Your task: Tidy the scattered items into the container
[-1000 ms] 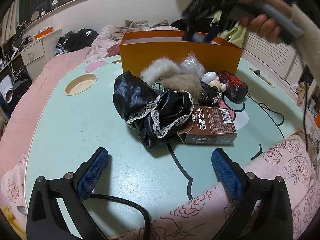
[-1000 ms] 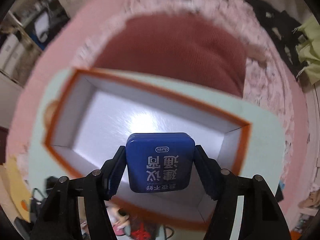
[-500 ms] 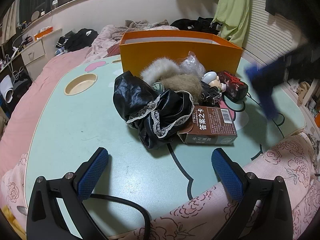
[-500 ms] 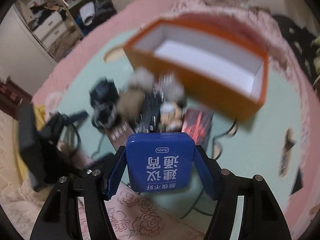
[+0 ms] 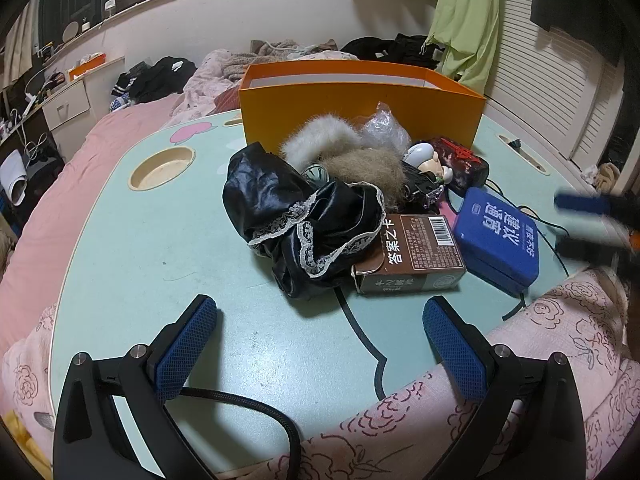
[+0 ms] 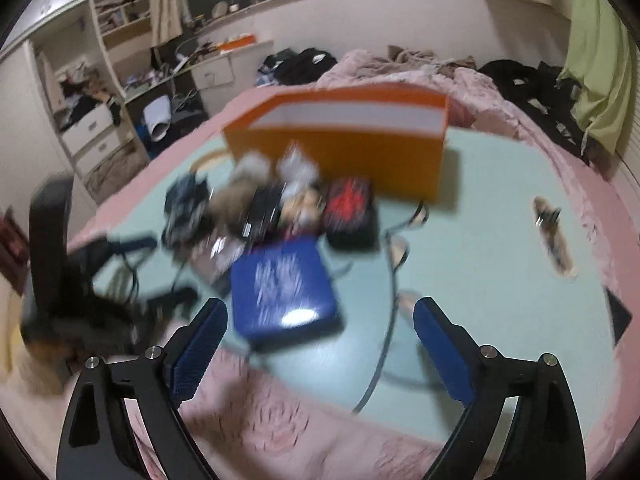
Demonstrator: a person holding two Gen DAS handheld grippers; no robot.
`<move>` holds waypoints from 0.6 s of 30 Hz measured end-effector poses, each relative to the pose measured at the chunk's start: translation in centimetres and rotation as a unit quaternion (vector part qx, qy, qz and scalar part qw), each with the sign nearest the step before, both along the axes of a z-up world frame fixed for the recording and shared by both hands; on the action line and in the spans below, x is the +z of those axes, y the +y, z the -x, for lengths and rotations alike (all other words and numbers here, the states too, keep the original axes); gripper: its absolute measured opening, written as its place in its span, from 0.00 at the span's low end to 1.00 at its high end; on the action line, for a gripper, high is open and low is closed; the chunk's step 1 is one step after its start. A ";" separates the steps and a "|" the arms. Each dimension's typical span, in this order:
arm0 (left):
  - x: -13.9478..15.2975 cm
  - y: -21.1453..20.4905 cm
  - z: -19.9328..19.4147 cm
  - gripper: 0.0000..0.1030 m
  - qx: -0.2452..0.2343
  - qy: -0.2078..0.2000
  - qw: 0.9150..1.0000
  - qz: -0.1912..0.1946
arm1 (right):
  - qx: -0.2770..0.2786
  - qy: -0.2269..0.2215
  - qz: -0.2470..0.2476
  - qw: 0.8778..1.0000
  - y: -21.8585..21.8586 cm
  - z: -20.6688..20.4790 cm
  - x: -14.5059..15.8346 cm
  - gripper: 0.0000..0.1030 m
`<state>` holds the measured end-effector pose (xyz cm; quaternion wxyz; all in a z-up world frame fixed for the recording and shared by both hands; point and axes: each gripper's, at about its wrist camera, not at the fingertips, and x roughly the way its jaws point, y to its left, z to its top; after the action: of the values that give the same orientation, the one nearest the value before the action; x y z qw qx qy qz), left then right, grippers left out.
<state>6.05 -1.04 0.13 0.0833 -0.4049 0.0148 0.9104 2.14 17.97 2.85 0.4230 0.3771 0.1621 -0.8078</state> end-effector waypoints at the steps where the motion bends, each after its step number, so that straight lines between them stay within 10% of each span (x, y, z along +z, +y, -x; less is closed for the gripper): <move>1: 0.0 0.0 0.0 1.00 0.000 0.000 1.000 0.000 | 0.008 0.012 -0.019 1.000 -0.5 0.2 -1.0 0.95; 18: -0.1 -0.3 0.1 1.00 0.003 -0.004 1.000 0.001 | 0.010 0.047 -0.016 0.999 -0.5 0.2 -2.2 1.00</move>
<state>5.99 -1.34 0.07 0.0808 -0.4083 0.0141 0.9091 1.98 17.42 0.69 0.4168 0.3442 0.1985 -0.8176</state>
